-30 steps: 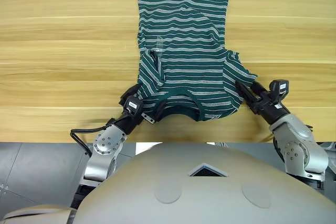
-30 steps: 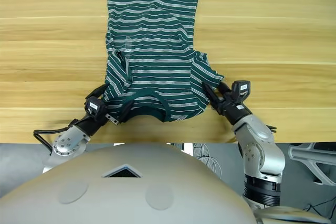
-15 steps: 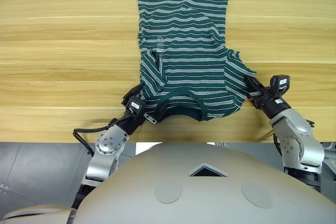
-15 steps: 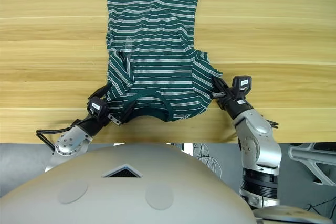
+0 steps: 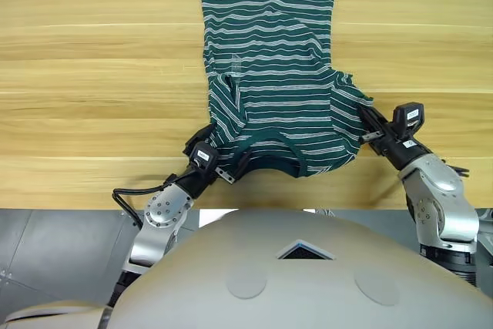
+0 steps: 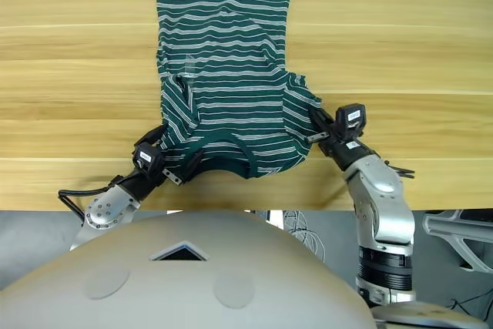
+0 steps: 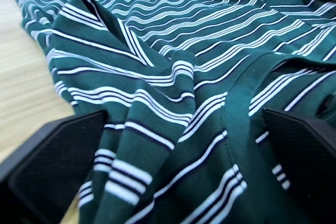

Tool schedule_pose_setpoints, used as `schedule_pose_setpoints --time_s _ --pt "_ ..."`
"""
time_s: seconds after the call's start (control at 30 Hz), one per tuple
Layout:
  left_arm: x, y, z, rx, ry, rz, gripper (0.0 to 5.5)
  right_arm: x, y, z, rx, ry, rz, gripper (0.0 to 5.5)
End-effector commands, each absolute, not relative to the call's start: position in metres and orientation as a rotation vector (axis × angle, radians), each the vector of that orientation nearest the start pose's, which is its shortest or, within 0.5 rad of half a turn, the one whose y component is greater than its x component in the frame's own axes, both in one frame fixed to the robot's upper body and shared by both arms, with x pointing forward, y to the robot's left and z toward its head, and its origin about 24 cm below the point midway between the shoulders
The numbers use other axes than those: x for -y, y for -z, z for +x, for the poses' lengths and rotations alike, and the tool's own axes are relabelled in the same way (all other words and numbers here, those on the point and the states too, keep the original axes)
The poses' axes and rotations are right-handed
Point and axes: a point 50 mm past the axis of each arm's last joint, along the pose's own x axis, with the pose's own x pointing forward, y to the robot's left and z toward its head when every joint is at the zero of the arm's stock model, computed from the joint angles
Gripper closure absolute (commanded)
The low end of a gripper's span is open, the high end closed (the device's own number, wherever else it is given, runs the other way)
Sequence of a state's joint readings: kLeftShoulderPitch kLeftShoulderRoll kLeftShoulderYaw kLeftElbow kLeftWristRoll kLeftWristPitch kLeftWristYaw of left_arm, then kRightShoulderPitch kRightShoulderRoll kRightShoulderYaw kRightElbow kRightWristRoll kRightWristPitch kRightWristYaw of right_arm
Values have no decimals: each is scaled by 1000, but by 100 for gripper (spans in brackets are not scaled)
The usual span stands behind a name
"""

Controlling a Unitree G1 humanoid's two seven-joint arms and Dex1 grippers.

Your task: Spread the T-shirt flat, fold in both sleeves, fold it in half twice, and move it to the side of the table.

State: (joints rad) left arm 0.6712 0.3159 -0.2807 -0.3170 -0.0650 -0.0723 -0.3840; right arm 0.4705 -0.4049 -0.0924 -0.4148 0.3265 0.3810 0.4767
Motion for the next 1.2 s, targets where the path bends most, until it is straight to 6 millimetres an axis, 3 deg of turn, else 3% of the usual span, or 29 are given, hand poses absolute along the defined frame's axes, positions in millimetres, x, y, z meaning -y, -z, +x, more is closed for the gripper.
schedule_pose_setpoints --time_s 0.03,0.2,0.4,0.67,0.9,1.2 --pt "-131 2 96 -349 595 57 10 193 -40 155 -385 -536 -88 546" --pt "-128 3 97 -348 593 72 10 175 -48 160 -346 -651 -109 546" --pt "-123 4 98 -345 615 82 10 149 -31 159 -432 -779 -147 546" --pt "-122 4 96 -350 615 86 10 151 -14 154 -500 -837 -307 546" --pt "-124 4 95 -359 618 95 10 158 -22 154 -475 -886 -374 424" --pt "-128 -1 97 -346 620 102 10 153 -41 157 -403 -925 -280 263"
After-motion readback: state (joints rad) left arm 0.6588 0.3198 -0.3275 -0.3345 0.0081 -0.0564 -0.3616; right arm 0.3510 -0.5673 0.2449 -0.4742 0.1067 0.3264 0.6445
